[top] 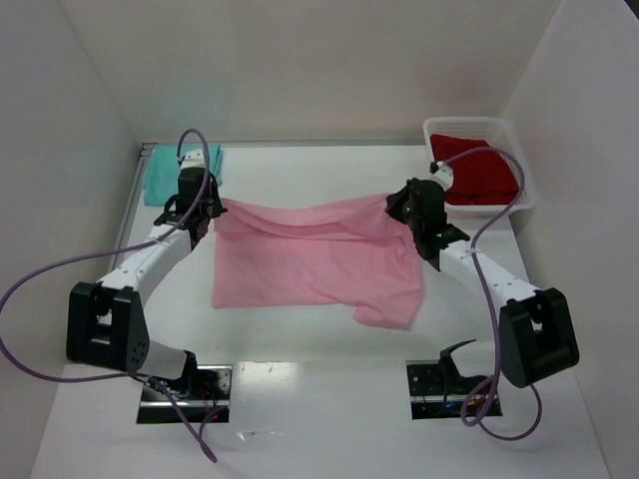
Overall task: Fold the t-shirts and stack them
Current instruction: Flatten out the tshirt
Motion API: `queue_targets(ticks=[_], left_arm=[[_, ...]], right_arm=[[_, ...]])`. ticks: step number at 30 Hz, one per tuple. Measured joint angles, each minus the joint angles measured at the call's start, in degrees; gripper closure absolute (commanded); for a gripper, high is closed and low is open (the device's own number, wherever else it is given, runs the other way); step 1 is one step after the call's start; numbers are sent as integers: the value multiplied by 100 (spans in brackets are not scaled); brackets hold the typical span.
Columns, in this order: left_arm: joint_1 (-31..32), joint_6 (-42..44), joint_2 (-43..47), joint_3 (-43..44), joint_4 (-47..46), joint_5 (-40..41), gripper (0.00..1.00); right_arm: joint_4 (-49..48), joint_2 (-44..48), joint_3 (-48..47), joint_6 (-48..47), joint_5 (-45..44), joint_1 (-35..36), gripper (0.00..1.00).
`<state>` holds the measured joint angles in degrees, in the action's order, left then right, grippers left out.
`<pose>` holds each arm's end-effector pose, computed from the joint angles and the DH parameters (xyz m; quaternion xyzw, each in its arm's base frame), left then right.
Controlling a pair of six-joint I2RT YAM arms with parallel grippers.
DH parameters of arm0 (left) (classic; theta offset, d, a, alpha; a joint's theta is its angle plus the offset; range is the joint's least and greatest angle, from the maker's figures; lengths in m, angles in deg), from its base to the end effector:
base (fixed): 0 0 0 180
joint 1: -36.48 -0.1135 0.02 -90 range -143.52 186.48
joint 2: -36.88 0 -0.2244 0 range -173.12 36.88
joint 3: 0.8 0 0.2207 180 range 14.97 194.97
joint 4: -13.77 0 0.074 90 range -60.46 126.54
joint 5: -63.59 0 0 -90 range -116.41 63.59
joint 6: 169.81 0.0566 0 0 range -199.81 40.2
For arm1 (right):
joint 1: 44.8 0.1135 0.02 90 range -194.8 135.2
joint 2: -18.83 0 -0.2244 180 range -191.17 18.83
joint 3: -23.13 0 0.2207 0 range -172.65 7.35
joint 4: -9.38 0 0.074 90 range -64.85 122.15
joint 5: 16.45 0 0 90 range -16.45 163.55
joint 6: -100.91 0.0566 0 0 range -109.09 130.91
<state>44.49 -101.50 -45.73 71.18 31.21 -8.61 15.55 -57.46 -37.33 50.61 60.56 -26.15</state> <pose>0.3202 -0.0276 0.2351 -0.1799 0.8316 -0.0020 0.5253 0.2873 0.0835 0.2229 0.2127 0.7983 0.1890 0.5308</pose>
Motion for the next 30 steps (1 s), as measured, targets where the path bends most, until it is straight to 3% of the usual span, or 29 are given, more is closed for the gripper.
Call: queue_targets(ticks=[11,21,30], left_arm=[[0,-127,2267,824,232,17,100],[0,-98,3359,1534,793,184,100],[11,-98,4295,1668,1165,192,100]], right_arm=[[205,1515,-1615,-520,149,-509,100],[835,2400,-2044,-750,431,-549,100],[1403,3405,-2273,-831,896,-557,100]])
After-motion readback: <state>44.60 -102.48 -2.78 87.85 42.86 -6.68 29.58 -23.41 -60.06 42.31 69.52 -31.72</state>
